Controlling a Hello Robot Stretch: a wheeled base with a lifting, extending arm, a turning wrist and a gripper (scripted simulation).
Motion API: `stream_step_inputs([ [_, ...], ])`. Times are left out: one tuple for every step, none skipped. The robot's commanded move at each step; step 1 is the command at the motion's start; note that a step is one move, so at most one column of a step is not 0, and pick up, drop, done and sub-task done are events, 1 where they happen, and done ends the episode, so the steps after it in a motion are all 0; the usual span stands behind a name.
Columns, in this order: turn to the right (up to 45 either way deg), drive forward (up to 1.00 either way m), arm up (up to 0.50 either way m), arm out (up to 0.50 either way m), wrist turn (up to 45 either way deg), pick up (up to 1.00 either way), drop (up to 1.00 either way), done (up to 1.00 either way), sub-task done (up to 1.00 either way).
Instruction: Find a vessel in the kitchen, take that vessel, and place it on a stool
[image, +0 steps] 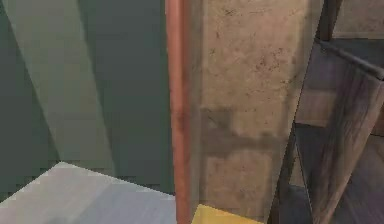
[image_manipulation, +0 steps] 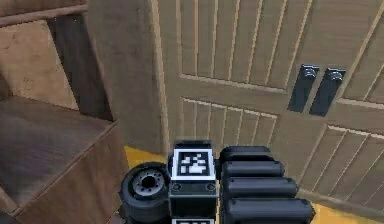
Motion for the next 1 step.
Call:
stream_step_inputs([
  [-27.0, 0.0, 0.0, 0.0, 0.0, 0.0, 0.0, 0.0, 0.0],
])
